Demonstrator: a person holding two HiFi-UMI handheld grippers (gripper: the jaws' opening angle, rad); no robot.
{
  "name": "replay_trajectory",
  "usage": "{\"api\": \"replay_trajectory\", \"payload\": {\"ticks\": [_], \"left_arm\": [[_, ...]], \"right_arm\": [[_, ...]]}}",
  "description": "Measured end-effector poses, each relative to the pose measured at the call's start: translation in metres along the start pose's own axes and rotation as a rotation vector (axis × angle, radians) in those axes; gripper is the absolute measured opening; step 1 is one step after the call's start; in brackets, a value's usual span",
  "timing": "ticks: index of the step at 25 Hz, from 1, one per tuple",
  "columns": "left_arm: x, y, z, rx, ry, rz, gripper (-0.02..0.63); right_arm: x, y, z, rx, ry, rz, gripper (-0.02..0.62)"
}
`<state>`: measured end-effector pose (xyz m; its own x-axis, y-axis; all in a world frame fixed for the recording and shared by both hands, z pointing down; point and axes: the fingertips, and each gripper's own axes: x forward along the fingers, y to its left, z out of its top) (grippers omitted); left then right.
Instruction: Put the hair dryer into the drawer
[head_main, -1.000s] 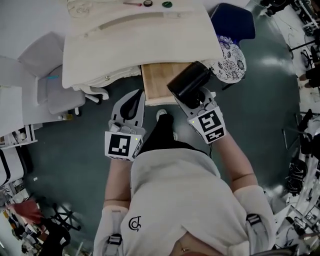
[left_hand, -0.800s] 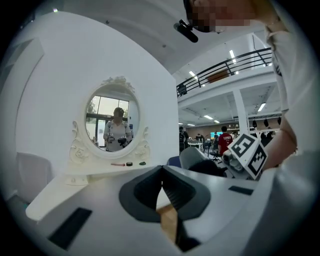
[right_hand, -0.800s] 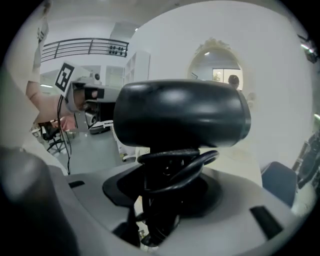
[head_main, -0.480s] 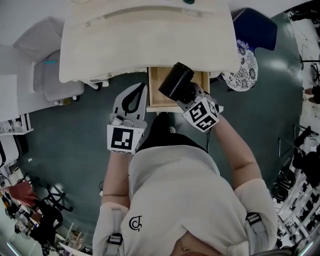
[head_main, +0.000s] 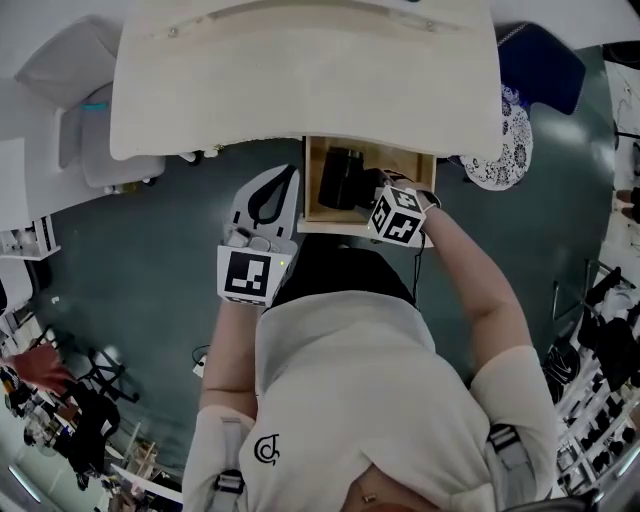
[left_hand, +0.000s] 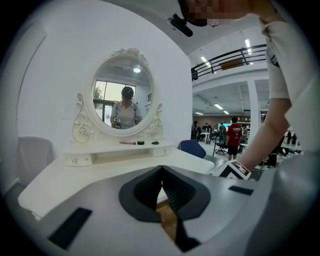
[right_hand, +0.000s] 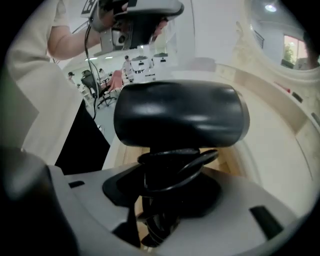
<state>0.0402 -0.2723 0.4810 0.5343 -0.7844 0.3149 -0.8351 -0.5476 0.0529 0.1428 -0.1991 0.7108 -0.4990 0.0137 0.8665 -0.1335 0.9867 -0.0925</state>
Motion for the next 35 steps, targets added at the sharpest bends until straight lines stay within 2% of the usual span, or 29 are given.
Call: {"api": "replay_trajectory", "payload": {"ticks": [3, 5, 8, 16, 20, 26, 31, 33, 35], "left_arm": [[0.003, -0.001, -0.013, 0.011, 0.022, -0.015, 0.012], [0.003, 0.0, -0.027, 0.016, 0.065, -0.017, 0.012], [0.004, 0.005, -0.044, -0.009, 0.112, -0.007, 0.012], [0.006, 0.005, -0.06, -0.041, 0.125, -0.013, 0.012], [0.002, 0.002, -0.067, -0.041, 0.126, -0.015, 0.012], [-0.01, -0.001, -0.077, -0.058, 0.139, -0.008, 0.012], [-0.016, 0.001, -0.074, -0.065, 0.132, 0.007, 0.012], [-0.018, -0.001, -0.07, -0.062, 0.126, 0.006, 0.012], [-0.019, -0.005, -0.063, -0.048, 0.12, -0.004, 0.012]], "right_arm": [[0.022, 0.003, -0.022, -0.049, 0.095, 0.048, 0.202], [0.033, 0.004, -0.034, -0.063, 0.144, 0.075, 0.203], [0.047, 0.0, -0.047, -0.08, 0.202, 0.104, 0.204], [0.066, -0.003, -0.058, -0.081, 0.298, 0.189, 0.206], [0.069, -0.002, -0.058, -0.059, 0.294, 0.192, 0.213], [0.068, -0.006, -0.054, 0.109, 0.232, 0.163, 0.24], [0.059, -0.013, -0.052, 0.191, 0.222, 0.111, 0.286], [0.048, -0.012, -0.043, 0.21, 0.187, 0.091, 0.287], [0.033, -0.011, -0.032, 0.236, 0.139, 0.056, 0.253]]}}
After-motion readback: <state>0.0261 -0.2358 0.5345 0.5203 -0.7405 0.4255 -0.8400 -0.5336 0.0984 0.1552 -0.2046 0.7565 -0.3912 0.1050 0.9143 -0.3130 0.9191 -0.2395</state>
